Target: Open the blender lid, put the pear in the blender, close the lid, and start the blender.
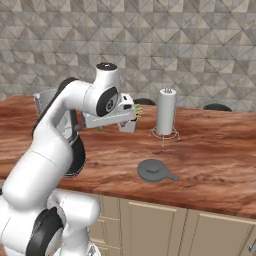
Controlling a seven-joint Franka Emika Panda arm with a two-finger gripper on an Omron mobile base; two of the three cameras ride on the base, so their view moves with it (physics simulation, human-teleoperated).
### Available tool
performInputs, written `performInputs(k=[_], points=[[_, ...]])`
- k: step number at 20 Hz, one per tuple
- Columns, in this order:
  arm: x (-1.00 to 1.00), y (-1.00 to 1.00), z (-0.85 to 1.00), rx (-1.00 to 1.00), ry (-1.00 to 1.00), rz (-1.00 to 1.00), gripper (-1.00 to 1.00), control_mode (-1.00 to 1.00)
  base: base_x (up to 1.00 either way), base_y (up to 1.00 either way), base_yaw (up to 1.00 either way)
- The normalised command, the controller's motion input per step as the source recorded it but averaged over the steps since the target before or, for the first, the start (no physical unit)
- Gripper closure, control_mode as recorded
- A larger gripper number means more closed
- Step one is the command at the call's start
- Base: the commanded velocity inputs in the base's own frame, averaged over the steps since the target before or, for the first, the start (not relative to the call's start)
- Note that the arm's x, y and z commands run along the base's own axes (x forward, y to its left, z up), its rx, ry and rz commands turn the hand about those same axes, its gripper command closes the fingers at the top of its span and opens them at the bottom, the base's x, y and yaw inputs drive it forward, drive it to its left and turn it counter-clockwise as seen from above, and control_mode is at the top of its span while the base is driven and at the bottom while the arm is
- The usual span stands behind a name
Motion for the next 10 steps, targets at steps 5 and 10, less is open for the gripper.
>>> performInputs(k=[5, 10], points=[[-0.07, -0.89, -0.98, 0.0, 0.14, -0.17, -1.0, -1.0, 0.0, 0.0, 0.0], [0.16, -0.92, -0.67, 0.02, 0.14, -0.07, -1.0, -1.0, 0.0, 0.0, 0.0]])
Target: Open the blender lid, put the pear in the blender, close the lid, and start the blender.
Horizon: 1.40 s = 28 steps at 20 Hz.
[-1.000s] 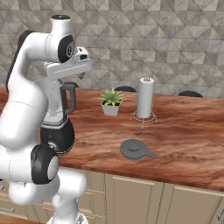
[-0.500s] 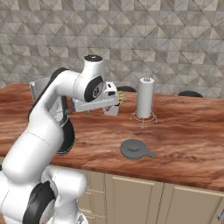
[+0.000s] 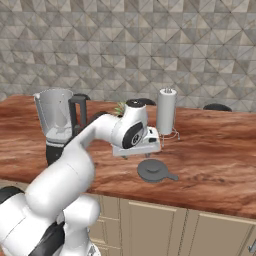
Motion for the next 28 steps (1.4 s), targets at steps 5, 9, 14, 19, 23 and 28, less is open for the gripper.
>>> performInputs(k=[5, 9, 14, 19, 23, 28], points=[[0.18, -0.96, -0.43, 0.08, 0.06, 0.04, -1.0, -1.0, 0.0, 0.0, 0.0], [0.0, -0.8, -0.18, 0.14, 0.0, 0.25, -1.0, -1.0, 0.0, 0.0, 0.0], [0.09, -0.52, -0.19, 0.12, 0.0, 0.34, -1.0, -1.0, 0.0, 0.0, 0.0], [0.26, -0.03, -0.41, 0.09, 0.0, 0.32, -1.0, -1.0, 0.0, 0.0, 0.0], [0.34, -0.13, -0.16, 0.12, -0.09, 0.28, -1.0, -1.0, 0.0, 0.0, 0.0], [0.17, -0.17, -0.2, 0.12, -0.13, 0.27, -1.0, -1.0, 0.0, 0.0, 0.0]])
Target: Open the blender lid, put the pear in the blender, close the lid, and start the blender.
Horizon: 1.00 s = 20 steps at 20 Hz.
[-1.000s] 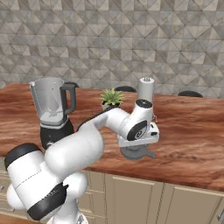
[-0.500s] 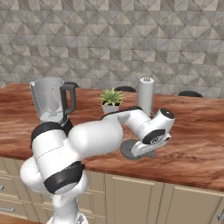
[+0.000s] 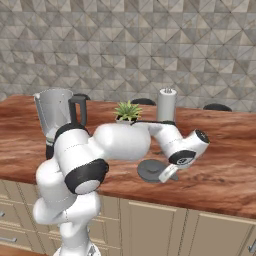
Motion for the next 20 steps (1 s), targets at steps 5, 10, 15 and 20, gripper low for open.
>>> performInputs(k=[5, 10, 15, 20], points=[[0.0, 0.02, -0.27, 0.04, -0.11, 0.09, -1.0, -1.0, 0.0, 0.0, 0.0], [0.22, 0.0, -0.03, 0.04, -0.08, 0.0, -1.0, -1.0, 0.0, 0.0, 0.0], [0.16, 0.03, -0.22, 0.01, -0.02, 0.0, -1.0, -1.0, 0.0, 0.0, 0.0], [0.0, 0.35, -0.68, -0.05, 0.0, 0.0, -1.0, -1.0, 0.0, 0.0, 0.0]])
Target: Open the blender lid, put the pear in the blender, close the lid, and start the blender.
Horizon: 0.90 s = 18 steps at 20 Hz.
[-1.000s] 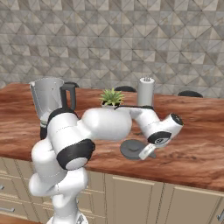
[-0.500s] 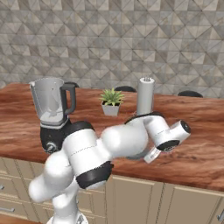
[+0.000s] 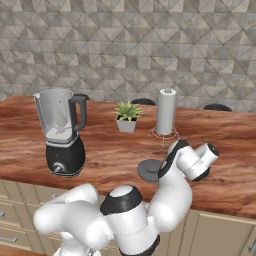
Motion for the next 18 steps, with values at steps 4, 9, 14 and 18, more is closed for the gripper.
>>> performInputs(k=[4, 9, 14, 18], points=[[0.06, 0.52, -0.3, -0.04, 0.0, -0.01, -1.0, -1.0, 0.0, 0.0, 0.0], [0.17, 0.29, -0.15, 0.0, 0.0, -0.02, -1.0, -1.0, 0.0, 0.0, 0.0], [0.0, 0.33, -0.48, -0.02, 0.0, 0.0, 1.0, -1.0, 0.0, 0.0, 0.0], [0.0, 0.15, -0.29, 0.0, 0.0, 0.0, 1.0, -1.0, 0.0, 0.0, 0.0]])
